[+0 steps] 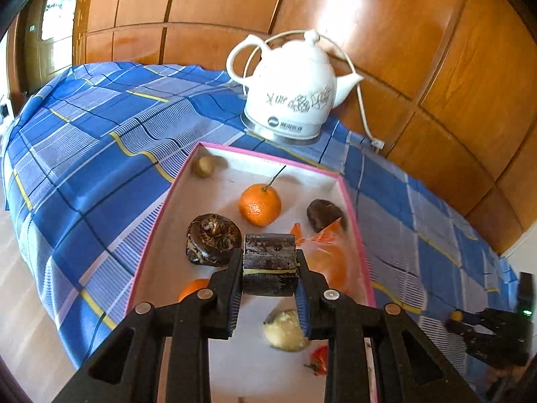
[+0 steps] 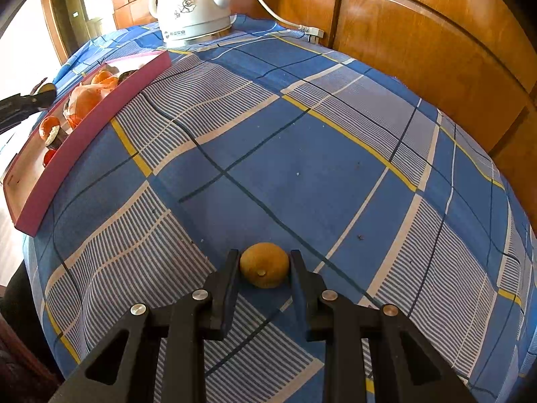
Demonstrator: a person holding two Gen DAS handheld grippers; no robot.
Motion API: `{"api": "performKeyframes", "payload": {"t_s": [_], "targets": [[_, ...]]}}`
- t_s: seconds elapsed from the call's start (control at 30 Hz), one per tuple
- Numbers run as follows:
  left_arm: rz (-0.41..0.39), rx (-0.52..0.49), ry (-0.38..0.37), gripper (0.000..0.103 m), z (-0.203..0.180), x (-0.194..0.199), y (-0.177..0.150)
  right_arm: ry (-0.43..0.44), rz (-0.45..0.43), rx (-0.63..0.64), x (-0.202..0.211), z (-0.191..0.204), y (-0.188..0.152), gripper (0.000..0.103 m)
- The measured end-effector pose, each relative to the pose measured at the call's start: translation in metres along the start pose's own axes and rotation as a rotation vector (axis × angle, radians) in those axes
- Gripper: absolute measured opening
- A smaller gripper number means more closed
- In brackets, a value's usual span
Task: Organize fruits
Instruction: 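Carry the cut brown piece into the tray and open the left tool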
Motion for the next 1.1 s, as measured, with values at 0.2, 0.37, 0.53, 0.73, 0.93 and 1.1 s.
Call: {"api": "performKeyframes", "payload": {"t_s": [0.2,0.37,0.53,0.73,0.93,1.1], "targets": [[0.031,-0.025,0.033,0.041,0.001,-0.023,-0.001,-0.001,0.001,0.002,0.000,0.000,0.000,0.029],[-0.015,-0.024,0.063,0.042,-0.002,-0.007,-0.007,-0.003,0.002,0.006,0.000,0.000,0.000,0.029],[-0.055,-0.012,0.102,0.042,-0.001,0.014,-0.019,-0.009,0.002,0.008,0.000,0.001,0.000,0.029],[-0.058,-0.031,0.129,0.042,-0.004,0.030,-0.035,-0.017,0.000,0.013,0.000,0.002,0.000,0.029],[-0.055,-0.048,0.138,0.045,-0.011,0.040,-0.041,-0.026,0.000,0.015,0.001,0.003,0.000,0.028],[-0.069,-0.061,0.126,0.049,-0.019,0.048,-0.042,-0.033,-0.002,0.018,0.001,0.003,0.000,0.028]]}}
Point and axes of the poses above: each gripper's, at about its wrist camera, not at the fingertips, and x roughly against the way its jaws point, z to its left, y to its top, the point moved 3 cm from there along -x, roughly the way its jaws point, and after that the axes turned 3 degrees about -z, right-handed, at the moved point
